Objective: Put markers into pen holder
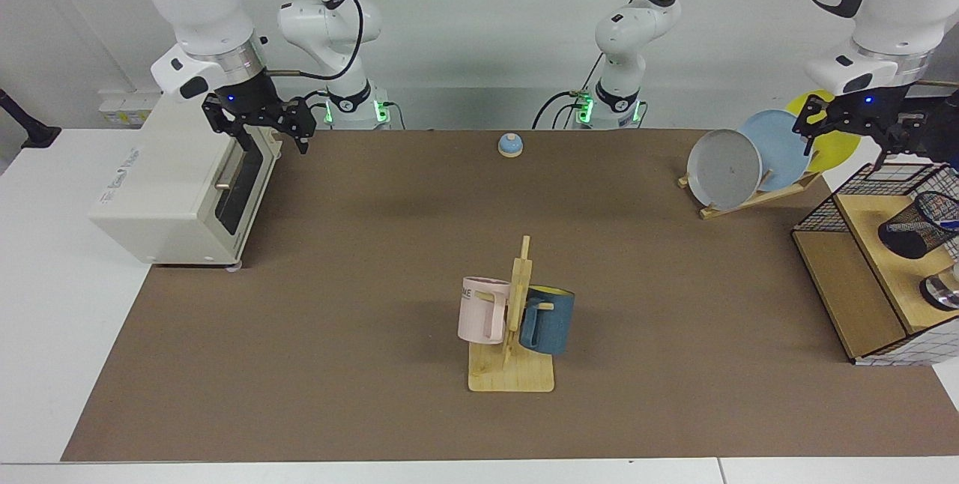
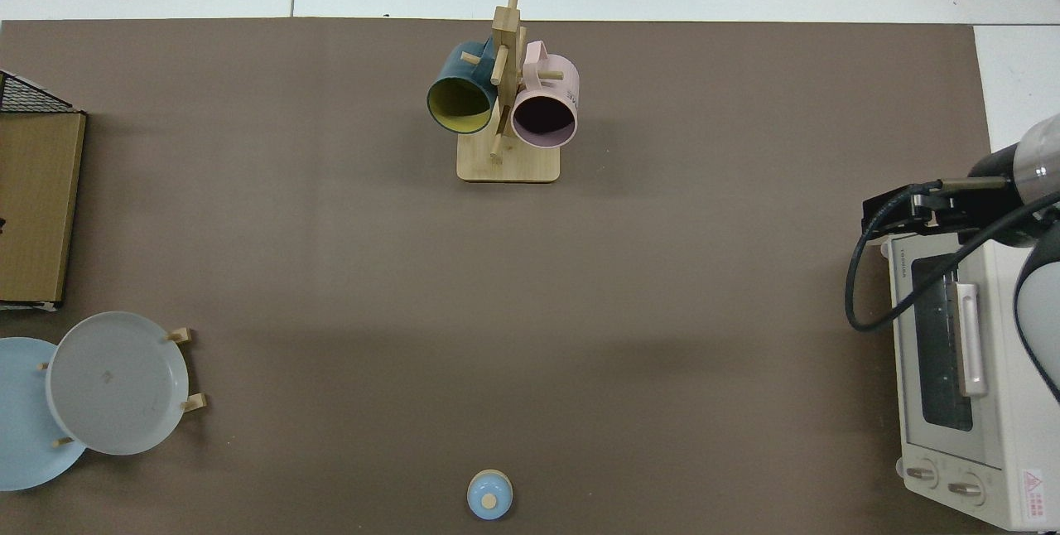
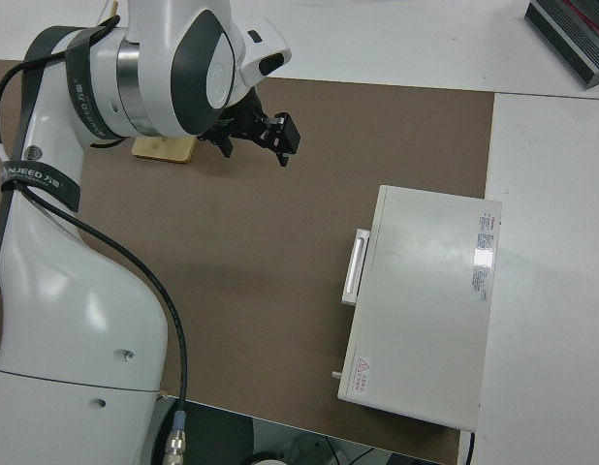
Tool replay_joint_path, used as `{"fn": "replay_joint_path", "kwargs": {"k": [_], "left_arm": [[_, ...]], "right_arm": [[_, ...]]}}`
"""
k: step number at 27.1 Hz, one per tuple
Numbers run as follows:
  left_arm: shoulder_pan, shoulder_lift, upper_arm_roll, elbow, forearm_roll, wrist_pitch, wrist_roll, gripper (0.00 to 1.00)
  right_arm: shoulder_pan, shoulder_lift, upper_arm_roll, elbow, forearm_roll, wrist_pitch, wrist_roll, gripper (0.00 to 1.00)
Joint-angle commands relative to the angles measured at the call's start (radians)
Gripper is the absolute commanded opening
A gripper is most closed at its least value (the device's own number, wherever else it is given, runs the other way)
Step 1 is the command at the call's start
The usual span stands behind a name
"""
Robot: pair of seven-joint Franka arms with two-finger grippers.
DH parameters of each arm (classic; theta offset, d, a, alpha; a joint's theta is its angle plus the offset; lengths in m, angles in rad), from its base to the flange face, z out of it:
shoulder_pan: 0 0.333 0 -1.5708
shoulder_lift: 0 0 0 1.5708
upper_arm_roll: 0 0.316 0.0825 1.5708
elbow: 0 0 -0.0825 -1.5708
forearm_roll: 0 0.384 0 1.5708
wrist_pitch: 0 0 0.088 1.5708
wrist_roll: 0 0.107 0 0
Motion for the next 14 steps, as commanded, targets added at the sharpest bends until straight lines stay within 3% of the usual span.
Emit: {"fn": "replay_joint_path", "kwargs": {"k": [1, 9, 14], "left_arm": [[-0.001, -0.016, -0.004, -0.003, -0.084, -0.026, -0.182, 1.0], [-0.001, -0.016, -0.037, -0.003, -0.208, -0.037, -0.479, 1.0], [-0.001, -0.016, -0.065, 0.0, -0.234, -0.067, -0.549, 1.0]], "right_arm": [[-0.015, -0.016, 0.01, 0.007, -0.007, -0.056, 0.014, 1.0], [-0.015, -0.041, 0.013, -0.002, 0.016, -0.043, -0.017, 1.0], [-0.012, -0.041, 0.014, -0.002, 0.016, -0.039, -0.015, 1.0]]}}
